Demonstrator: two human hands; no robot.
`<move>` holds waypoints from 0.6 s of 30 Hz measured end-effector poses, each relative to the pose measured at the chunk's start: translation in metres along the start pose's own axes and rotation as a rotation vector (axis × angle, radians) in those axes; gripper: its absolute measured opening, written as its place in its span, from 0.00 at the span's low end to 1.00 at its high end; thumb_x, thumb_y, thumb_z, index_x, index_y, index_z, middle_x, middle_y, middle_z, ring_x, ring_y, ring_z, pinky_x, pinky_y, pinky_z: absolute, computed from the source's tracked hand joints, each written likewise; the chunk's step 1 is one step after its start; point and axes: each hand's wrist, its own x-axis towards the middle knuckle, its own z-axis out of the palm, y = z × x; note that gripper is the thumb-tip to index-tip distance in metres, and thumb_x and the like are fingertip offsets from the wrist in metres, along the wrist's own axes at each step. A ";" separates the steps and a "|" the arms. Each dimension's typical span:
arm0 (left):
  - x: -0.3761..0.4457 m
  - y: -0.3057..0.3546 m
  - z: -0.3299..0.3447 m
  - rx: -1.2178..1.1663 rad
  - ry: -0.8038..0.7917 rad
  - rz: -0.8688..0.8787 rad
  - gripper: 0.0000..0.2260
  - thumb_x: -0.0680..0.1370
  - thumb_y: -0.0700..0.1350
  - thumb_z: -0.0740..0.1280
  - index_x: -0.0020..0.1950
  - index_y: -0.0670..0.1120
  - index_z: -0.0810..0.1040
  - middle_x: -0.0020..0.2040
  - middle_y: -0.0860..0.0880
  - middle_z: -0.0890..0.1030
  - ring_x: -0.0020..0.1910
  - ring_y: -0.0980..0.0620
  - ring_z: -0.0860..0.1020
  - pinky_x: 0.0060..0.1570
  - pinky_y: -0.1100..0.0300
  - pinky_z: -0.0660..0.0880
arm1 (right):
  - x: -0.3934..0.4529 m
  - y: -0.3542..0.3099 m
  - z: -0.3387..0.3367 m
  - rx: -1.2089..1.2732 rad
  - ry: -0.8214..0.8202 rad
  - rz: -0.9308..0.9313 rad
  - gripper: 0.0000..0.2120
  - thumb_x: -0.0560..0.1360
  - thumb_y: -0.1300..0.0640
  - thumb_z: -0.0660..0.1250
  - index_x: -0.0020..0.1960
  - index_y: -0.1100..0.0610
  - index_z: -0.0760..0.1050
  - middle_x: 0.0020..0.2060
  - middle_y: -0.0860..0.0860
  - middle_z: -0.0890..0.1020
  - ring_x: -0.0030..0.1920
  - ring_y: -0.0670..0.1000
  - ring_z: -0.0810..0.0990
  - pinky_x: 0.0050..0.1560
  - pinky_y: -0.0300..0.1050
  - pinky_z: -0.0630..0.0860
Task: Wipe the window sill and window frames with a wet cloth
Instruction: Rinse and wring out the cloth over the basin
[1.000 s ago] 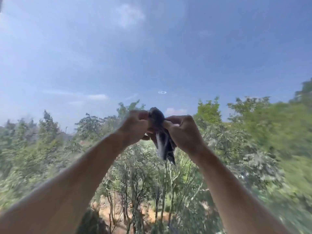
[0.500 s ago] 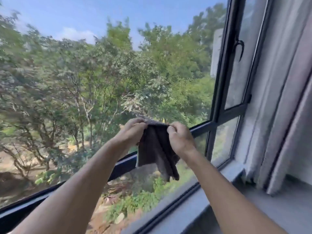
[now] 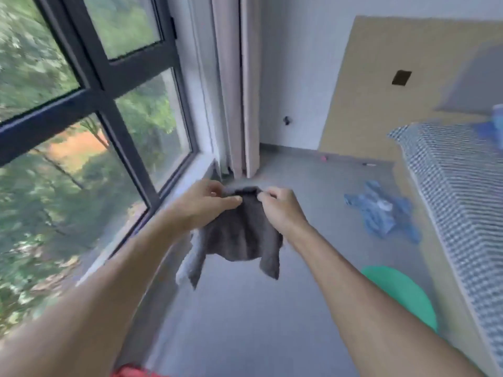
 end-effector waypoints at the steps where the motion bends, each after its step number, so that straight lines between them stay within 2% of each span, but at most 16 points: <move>1: 0.024 0.008 0.035 0.024 -0.052 0.001 0.10 0.75 0.51 0.72 0.43 0.44 0.78 0.41 0.46 0.81 0.38 0.48 0.79 0.37 0.57 0.73 | 0.018 0.029 -0.027 -0.002 0.011 0.040 0.11 0.74 0.55 0.63 0.33 0.53 0.68 0.26 0.44 0.71 0.32 0.49 0.70 0.33 0.40 0.64; 4: 0.088 0.028 0.140 0.137 -0.185 0.013 0.06 0.74 0.46 0.72 0.45 0.46 0.78 0.42 0.47 0.81 0.40 0.49 0.78 0.41 0.58 0.74 | 0.058 0.114 -0.105 -0.006 0.045 0.214 0.07 0.71 0.54 0.64 0.35 0.54 0.71 0.30 0.46 0.74 0.34 0.50 0.73 0.35 0.43 0.65; 8: 0.161 0.046 0.277 0.212 -0.374 0.043 0.04 0.74 0.45 0.70 0.46 0.46 0.79 0.39 0.49 0.80 0.37 0.53 0.76 0.38 0.60 0.72 | 0.090 0.226 -0.196 -0.020 0.177 0.384 0.08 0.71 0.58 0.63 0.33 0.55 0.71 0.23 0.43 0.71 0.32 0.49 0.71 0.33 0.42 0.64; 12: 0.209 0.053 0.392 0.267 -0.545 0.101 0.01 0.75 0.43 0.68 0.45 0.50 0.78 0.41 0.50 0.81 0.40 0.53 0.77 0.39 0.62 0.72 | 0.107 0.325 -0.258 0.007 0.307 0.541 0.10 0.72 0.61 0.62 0.33 0.55 0.72 0.18 0.43 0.69 0.28 0.50 0.67 0.29 0.41 0.60; 15: 0.250 0.054 0.485 0.297 -0.654 0.164 0.05 0.74 0.43 0.69 0.43 0.53 0.77 0.42 0.50 0.82 0.43 0.51 0.79 0.40 0.63 0.73 | 0.118 0.402 -0.298 0.024 0.420 0.631 0.10 0.73 0.61 0.61 0.33 0.56 0.71 0.22 0.46 0.69 0.29 0.53 0.66 0.31 0.43 0.62; 18: 0.283 0.048 0.569 0.348 -0.735 0.182 0.04 0.74 0.42 0.69 0.46 0.50 0.79 0.43 0.49 0.81 0.45 0.48 0.78 0.39 0.62 0.72 | 0.130 0.474 -0.326 -0.027 0.480 0.719 0.10 0.74 0.60 0.62 0.34 0.55 0.73 0.29 0.47 0.74 0.36 0.53 0.74 0.40 0.46 0.71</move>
